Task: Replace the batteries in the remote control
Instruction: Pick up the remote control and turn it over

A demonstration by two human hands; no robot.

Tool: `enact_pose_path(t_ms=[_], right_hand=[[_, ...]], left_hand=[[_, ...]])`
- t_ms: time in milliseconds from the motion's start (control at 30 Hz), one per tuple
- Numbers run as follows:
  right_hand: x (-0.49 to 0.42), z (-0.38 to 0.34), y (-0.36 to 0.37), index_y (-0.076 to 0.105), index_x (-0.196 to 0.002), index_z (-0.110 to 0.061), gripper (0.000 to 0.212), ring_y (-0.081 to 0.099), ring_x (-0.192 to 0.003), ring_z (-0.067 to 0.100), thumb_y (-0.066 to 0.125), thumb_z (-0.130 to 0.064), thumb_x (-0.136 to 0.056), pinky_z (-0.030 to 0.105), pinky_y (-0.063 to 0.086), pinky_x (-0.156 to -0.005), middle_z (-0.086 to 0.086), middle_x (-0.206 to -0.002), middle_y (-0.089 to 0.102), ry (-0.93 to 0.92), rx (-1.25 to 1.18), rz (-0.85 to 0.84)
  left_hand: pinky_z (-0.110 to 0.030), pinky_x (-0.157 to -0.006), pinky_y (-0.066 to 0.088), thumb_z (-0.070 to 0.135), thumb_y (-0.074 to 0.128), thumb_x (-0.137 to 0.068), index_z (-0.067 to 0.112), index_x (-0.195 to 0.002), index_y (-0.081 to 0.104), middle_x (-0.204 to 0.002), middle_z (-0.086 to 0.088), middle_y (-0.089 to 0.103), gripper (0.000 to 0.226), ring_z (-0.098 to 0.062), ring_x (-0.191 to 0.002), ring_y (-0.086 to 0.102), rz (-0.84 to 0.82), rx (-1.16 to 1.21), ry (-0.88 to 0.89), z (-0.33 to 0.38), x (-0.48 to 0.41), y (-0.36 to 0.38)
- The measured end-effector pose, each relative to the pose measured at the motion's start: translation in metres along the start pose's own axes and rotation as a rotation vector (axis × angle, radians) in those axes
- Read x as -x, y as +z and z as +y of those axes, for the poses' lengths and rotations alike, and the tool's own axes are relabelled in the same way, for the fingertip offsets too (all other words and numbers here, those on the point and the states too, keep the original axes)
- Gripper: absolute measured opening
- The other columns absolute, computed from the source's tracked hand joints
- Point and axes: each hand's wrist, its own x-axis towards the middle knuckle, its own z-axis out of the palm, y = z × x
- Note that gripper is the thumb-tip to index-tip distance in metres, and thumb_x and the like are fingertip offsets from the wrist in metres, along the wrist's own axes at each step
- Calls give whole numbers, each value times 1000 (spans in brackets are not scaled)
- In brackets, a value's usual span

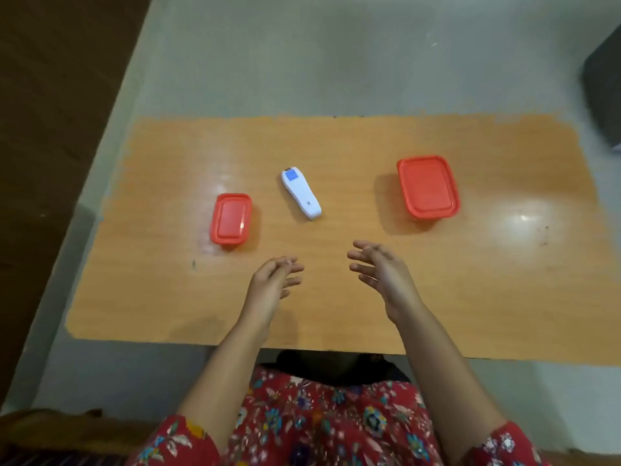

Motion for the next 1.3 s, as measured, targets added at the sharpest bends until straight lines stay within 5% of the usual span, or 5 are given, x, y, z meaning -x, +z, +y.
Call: enact_pose_path(t_ms=[200, 367, 633, 733, 1300], right_hand=[[-28, 87, -3, 65, -107, -22, 22, 64, -86, 13, 45, -23, -98, 26, 46, -78, -3, -98, 71, -176, 51, 24], [-6, 137, -6, 64, -110, -18, 22, 63, -88, 11, 46, -21, -98, 9, 44, -61, -2, -98, 69, -372, 104, -4], [48, 192, -25, 63, -110, -23, 22, 63, -90, 12, 46, -26, -97, 24, 48, -72, -5, -99, 69, -579, 303, 12], [57, 202, -34, 62, -108, -26, 19, 64, -87, 16, 46, -27, -97, 36, 54, -76, -8, -98, 67, -608, 472, 50], [-60, 132, 25, 64, -106, -26, 21, 61, -94, 14, 50, -28, -90, 33, 49, -76, -8, -97, 66, -665, 758, 161]], left_hand=[[-29, -85, 46, 22, 44, -99, 20, -110, 62, -106, 2, 70, 22, -16, -97, 66, 25, 6, 202, -78, -26, 20], [-31, -87, 48, 22, 43, -98, 21, -114, 61, -108, 1, 70, 24, -16, -98, 66, 50, 10, 368, -131, 0, 17], [-30, -85, 47, 21, 43, -99, 22, -108, 62, -104, 3, 70, 21, -19, -98, 66, 51, 36, 473, -195, 56, 1], [-31, -86, 47, 21, 43, -99, 19, -110, 61, -106, 0, 69, 22, -18, -97, 65, 78, 60, 478, -201, 62, -1], [-29, -77, 41, 15, 42, -97, 18, -106, 60, -99, 1, 68, 20, -15, -83, 63, 129, 232, 496, -136, -61, 2]])
